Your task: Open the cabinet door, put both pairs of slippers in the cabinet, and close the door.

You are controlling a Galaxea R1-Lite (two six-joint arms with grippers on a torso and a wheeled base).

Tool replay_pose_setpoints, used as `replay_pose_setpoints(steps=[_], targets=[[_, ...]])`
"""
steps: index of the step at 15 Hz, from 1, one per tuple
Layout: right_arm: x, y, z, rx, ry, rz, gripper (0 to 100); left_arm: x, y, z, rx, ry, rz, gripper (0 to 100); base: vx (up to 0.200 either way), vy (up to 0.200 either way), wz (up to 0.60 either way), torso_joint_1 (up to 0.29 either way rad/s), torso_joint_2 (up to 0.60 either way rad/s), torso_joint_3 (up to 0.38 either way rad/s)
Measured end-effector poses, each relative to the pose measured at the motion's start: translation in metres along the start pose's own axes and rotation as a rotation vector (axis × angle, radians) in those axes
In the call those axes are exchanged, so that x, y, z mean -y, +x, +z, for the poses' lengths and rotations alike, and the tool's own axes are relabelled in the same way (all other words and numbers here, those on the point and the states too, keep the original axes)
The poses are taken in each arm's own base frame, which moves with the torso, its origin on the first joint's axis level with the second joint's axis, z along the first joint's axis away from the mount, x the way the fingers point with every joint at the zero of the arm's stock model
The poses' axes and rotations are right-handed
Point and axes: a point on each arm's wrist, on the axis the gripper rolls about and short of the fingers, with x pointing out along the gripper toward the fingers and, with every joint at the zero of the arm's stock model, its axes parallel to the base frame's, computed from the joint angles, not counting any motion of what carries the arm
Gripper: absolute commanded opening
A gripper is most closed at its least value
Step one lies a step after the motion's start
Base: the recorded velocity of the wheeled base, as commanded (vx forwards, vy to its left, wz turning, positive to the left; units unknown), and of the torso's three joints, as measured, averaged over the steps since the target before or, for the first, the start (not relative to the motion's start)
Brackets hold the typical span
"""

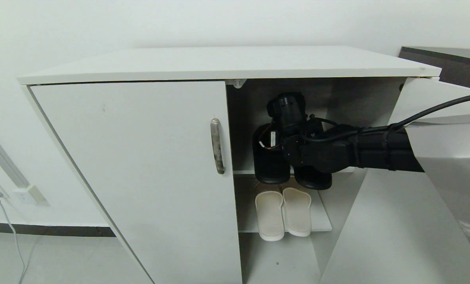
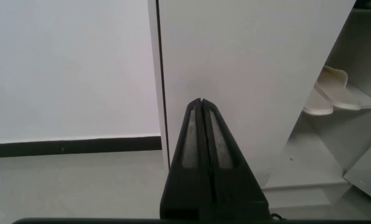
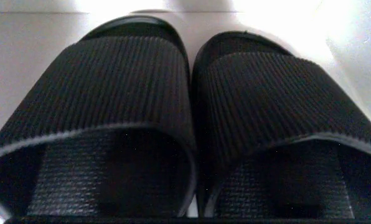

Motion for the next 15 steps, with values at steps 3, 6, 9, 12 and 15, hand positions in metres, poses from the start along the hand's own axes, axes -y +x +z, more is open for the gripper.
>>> replay_pose_setpoints(steps=[3,6,9,12,15], targets=[[0.000,-0.005,-0.005,-0.014,-0.013,0.005,100,0.000,0.000,0.000,0.000,0.000,0.000,0,0.000,0.000,0.00,0.000,0.00,0.000],[0.002,-0.018,-0.006,-0.024,-0.022,0.017,100,0.000,0.000,0.000,0.000,0.000,0.000,0,0.000,0.000,0.00,0.000,0.00,0.000],[0.008,-0.036,-0.006,-0.029,-0.032,0.028,100,0.000,0.000,0.000,0.000,0.000,0.001,0,0.000,0.000,0.00,0.000,0.00,0.000],[0.012,-0.053,-0.008,-0.026,-0.035,0.048,100,0.000,0.000,0.000,0.000,0.000,0.001,0,0.000,0.000,0.00,0.000,0.00,0.000],[0.017,-0.076,-0.015,-0.028,-0.048,0.086,100,0.000,0.000,0.000,0.000,0.000,0.001,0,0.000,0.000,0.00,0.000,0.00,0.000]])
